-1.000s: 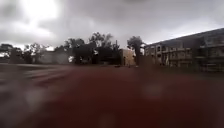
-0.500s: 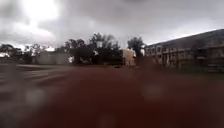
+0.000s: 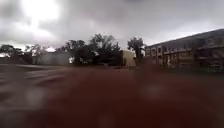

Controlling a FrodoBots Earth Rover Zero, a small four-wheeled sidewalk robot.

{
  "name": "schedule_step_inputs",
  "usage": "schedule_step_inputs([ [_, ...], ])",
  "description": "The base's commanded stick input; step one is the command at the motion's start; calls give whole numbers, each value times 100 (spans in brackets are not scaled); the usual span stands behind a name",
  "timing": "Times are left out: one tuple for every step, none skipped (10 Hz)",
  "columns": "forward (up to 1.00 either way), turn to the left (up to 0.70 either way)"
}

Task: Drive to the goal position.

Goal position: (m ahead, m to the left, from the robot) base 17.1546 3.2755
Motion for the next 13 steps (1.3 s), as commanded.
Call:
schedule_step_inputs([
  [45,0],
  [45,0],
  [45,0],
  [45,0],
  [45,0],
  [45,0],
  [45,0],
  [45,0],
  [45,0],
  [45,0],
  [45,0],
  [45,0],
  [45,0],
])
